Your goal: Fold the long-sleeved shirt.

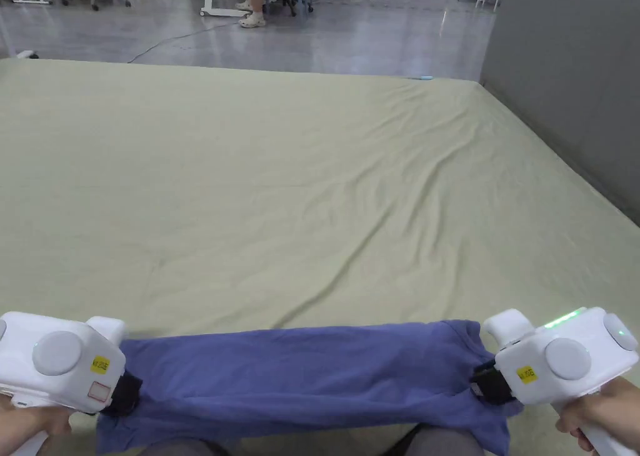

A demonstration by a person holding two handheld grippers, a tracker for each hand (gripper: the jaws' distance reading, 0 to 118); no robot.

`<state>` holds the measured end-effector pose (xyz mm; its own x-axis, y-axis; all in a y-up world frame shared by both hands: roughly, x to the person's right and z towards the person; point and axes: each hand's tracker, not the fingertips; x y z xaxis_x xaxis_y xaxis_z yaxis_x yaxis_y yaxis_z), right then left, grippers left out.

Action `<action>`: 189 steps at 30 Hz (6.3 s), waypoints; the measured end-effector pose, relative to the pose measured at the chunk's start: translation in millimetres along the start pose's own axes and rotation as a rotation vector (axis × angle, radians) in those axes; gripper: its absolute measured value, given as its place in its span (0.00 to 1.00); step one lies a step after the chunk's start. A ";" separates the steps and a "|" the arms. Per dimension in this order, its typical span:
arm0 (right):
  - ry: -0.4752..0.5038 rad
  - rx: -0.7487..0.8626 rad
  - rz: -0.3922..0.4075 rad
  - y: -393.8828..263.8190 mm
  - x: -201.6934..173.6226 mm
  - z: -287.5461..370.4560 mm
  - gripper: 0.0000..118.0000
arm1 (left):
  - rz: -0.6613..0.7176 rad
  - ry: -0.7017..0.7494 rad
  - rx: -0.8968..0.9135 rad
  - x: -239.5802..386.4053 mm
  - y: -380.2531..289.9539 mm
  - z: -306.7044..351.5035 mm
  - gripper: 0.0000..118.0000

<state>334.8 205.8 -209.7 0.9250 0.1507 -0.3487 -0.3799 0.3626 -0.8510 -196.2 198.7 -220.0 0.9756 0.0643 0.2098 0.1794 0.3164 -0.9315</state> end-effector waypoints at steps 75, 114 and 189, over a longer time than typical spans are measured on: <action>0.120 0.182 -0.003 101.4 -79.2 35.3 0.00 | 0.411 -0.344 0.205 -200.5 49.7 40.1 0.00; 0.119 0.228 -0.064 56.3 -51.0 50.0 0.00 | 0.032 -0.454 0.113 67.2 103.7 21.3 0.00; 0.389 0.092 -0.470 85.5 -137.0 -62.3 0.00 | 0.228 -0.680 0.194 -13.5 72.3 -97.4 0.04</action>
<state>175.7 158.9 -259.2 0.9197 -0.3848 -0.0774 0.0857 0.3894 -0.9171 -184.2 128.5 -319.1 0.6811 0.7003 0.2139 -0.1049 0.3824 -0.9180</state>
